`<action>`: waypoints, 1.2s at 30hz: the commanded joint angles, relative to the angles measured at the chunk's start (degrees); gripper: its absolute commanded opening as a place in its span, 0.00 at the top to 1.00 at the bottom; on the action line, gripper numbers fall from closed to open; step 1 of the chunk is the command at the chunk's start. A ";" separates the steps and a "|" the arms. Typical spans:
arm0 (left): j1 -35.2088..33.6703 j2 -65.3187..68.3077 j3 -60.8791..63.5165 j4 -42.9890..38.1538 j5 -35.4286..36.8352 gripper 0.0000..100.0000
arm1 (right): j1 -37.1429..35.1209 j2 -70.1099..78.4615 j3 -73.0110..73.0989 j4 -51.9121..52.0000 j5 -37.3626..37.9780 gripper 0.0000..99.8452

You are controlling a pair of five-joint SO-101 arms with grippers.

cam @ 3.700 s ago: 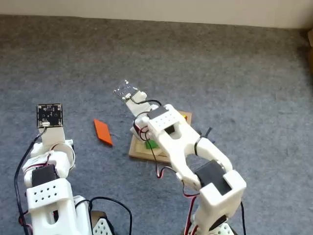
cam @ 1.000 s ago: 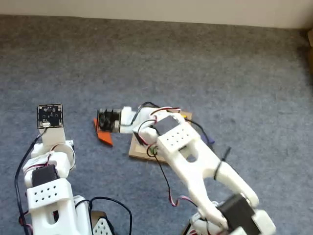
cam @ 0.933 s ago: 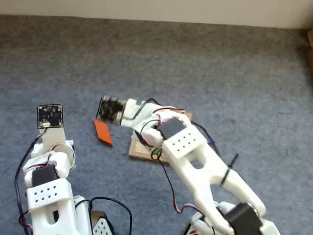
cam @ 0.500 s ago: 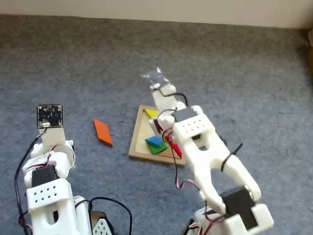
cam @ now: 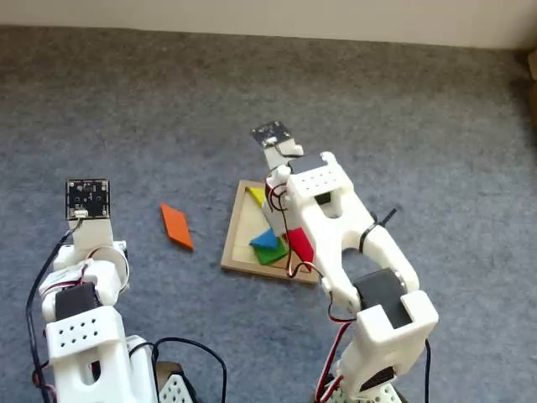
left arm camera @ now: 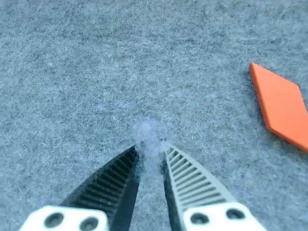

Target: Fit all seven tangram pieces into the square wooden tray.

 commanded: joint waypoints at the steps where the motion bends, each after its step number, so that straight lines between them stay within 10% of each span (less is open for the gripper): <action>1: -0.84 -0.84 -0.13 -0.88 -0.62 0.93 | 0.57 -0.92 -3.65 0.40 -0.26 0.99; 36: -0.57 -0.84 -0.04 -0.88 -0.70 0.93 | -8.75 -10.15 5.14 -1.63 4.92 0.99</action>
